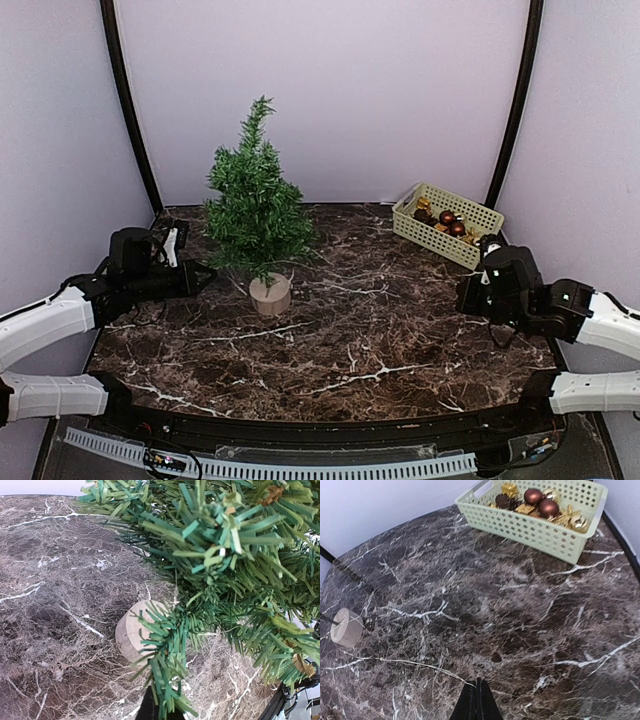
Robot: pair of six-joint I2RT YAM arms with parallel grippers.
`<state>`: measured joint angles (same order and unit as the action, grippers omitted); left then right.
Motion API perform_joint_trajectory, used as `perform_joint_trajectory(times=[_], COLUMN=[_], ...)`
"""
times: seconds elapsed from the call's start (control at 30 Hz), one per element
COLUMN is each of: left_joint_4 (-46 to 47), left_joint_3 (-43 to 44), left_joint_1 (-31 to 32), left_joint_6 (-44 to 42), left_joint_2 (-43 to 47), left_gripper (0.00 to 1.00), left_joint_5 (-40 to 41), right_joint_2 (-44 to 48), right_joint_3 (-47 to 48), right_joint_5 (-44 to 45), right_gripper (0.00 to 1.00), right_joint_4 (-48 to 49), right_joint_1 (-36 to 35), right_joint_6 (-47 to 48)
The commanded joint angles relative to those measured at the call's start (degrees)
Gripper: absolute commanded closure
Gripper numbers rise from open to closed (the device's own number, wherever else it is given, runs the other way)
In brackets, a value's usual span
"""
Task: Decorate the small christmas tree
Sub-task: Wrap the side of the string light in the gap of the branches.
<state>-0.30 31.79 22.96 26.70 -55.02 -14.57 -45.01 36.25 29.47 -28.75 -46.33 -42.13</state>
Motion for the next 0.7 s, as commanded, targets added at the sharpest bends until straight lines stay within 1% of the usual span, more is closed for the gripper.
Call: perform_joint_trajectory(times=[0.0,0.1,0.23,0.37,0.43,0.5,0.57,0.6,0.63,0.67], left_joint_4=[-0.97,-0.85,-0.81,-0.47,-0.83,-1.83,-3.26,-4.64,-6.50,-7.80], left_joint_3=[0.78,1.74,4.21,6.66,8.10,8.79,8.92,8.87,8.76,8.79], left_joint_1=[-0.80,-1.08,-1.58,-2.64,-3.33,-3.77,-3.87,-3.88,-3.89,-3.89], left_joint_6=[-0.36,-1.18,-2.60,-4.27,-4.89,-5.24,-5.64,-5.75,-6.06,-6.51], left_joint_2=[0.69,-0.28,-2.24,-3.74,-4.33,-4.26,-3.25,-2.08,-0.63,0.17], left_gripper=[1.00,1.00,1.00,1.00,0.97,0.87,0.72,0.67,0.57,0.52], left_joint_5=[0.45,0.34,0.10,-0.17,-0.30,-0.32,-0.30,-0.12,0.44,1.32], right_joint_2=[-1.54,-3.04,-7.70,-13.37,-16.08,-18.88,-22.58,-24.29,-25.79,-27.18], right_joint_3=[-3.36,-2.57,-0.41,-1.79,-3.61,-5.29,-5.63,-5.40,-4.99,-4.53], right_joint_5=[-9.16,-10.37,-12.33,-18.05,-20.93,-23.64,-25.09,-25.18,-25.25,-25.25], right_gripper=[1.00,1.00,1.00,1.00,1.00,1.00,1.00,1.00,1.00,1.00], right_joint_4=[11.71,14.90,15.81,20.70,24.67,28.25,30.87,31.09,31.12,30.95], right_joint_1=[0.34,0.36,0.36,-0.08,-1.13,-2.55,-4.69,-6.01,-7.31,-8.62], right_joint_6=[-1.77,-0.02,2.30,1.13,-0.51,-2.00,-2.94,-3.22,-3.34,-3.20])
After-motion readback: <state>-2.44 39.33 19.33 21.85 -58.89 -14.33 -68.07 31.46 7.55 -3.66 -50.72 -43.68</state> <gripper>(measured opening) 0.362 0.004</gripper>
